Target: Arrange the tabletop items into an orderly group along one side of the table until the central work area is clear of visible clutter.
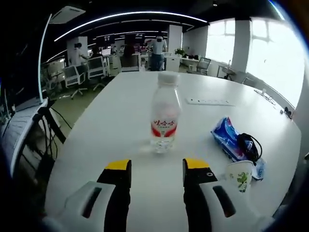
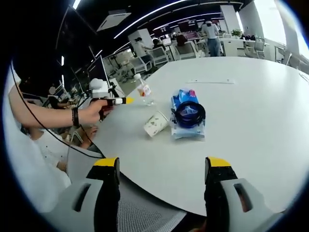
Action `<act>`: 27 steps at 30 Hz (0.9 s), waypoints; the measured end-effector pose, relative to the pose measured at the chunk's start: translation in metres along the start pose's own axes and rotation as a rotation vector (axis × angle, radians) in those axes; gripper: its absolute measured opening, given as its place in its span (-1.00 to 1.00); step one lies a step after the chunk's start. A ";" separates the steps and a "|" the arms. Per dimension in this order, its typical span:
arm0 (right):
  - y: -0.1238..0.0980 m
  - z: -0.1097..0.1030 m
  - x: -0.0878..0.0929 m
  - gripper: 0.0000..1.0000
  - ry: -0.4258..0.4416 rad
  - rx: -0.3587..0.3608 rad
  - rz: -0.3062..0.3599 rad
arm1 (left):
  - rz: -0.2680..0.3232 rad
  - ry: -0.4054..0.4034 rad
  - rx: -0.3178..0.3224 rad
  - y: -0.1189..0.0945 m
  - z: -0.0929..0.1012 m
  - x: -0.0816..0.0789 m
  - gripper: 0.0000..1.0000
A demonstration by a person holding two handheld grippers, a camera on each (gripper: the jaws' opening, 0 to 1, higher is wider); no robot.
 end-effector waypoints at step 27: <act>0.005 0.004 -0.001 0.43 -0.007 -0.027 0.008 | -0.033 0.112 0.242 -0.031 0.064 0.023 -0.09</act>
Point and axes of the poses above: the point that each gripper's makers call its tool centre point, and the gripper's own axes: y roughly forward along the fingers, z roughly to its right, x roughly out of its underside, the point moved 10 cm from there along -y, roughly backward along the fingers, and after that the axes turned 6 degrees about -x, right-handed, at the moved point
